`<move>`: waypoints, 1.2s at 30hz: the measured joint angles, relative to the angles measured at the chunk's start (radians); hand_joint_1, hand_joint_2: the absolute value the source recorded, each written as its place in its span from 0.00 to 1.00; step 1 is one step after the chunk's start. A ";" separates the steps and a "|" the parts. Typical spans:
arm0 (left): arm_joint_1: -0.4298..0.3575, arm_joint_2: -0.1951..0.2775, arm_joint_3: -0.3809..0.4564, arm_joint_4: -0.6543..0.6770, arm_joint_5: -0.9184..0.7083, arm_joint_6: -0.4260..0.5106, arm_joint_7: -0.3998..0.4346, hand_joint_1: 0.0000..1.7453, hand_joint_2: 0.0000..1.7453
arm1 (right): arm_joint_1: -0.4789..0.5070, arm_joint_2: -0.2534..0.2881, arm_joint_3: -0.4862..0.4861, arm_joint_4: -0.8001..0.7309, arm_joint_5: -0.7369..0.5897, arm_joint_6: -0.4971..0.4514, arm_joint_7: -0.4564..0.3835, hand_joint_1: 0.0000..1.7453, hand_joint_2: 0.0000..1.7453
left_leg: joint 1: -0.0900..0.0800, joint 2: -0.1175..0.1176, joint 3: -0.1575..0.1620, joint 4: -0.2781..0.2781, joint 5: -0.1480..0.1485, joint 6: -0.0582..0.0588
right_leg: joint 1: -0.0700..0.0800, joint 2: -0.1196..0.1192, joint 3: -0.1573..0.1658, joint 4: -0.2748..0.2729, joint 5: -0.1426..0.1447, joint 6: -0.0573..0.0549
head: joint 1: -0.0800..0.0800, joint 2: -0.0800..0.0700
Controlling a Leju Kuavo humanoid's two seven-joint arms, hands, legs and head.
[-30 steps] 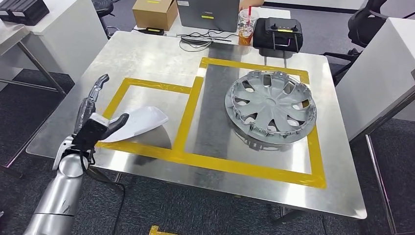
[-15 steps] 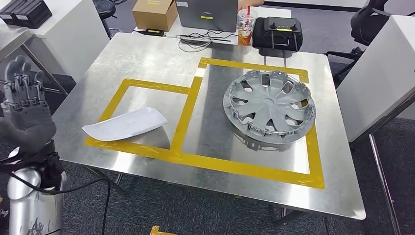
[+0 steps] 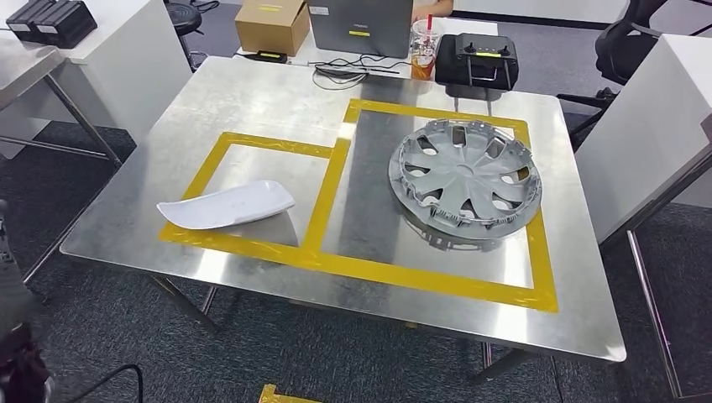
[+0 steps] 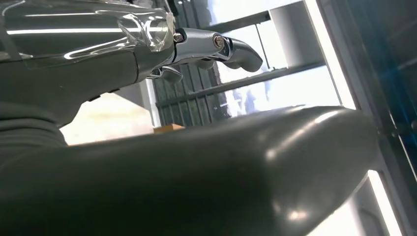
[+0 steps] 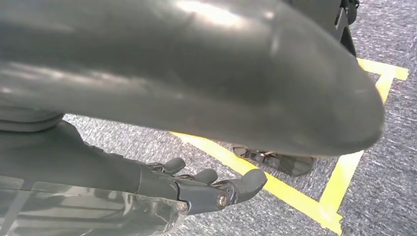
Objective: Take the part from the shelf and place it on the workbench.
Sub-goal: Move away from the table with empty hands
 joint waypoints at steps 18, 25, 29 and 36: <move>0.055 -0.048 0.145 0.178 -0.180 -0.037 0.049 0.00 0.00 | 0.040 0.048 -0.011 -0.247 0.001 0.243 0.025 0.00 0.50 | 0.006 0.000 -0.154 0.140 -0.038 -0.042 | 0.004 -0.006 0.102 -0.046 -0.056 -0.051 | -0.001 0.000; 0.060 -0.073 0.199 0.306 -0.283 -0.077 0.067 0.00 0.00 | 0.044 0.055 -0.066 -0.275 0.000 0.276 0.012 0.00 0.00 | 0.014 -0.031 0.012 0.077 -0.036 -0.041 | 0.005 0.019 0.027 -0.033 0.007 -0.029 | -0.001 0.000; 0.050 -0.072 0.215 0.412 -0.363 -0.072 0.075 0.00 0.00 | 0.039 0.062 -0.102 -0.291 0.000 0.282 0.003 0.00 0.00 | 0.006 -0.037 0.063 -0.020 -0.037 -0.015 | 0.004 0.044 0.011 -0.036 0.041 -0.003 | -0.002 0.000; 0.024 -0.041 0.226 0.674 -0.511 -0.070 0.079 0.00 0.00 | 0.030 0.062 -0.145 -0.290 0.002 0.258 0.004 0.00 0.00 | 0.001 0.033 -0.025 -0.030 0.043 0.021 | 0.003 0.007 -0.077 0.264 -0.144 -0.007 | 0.009 0.000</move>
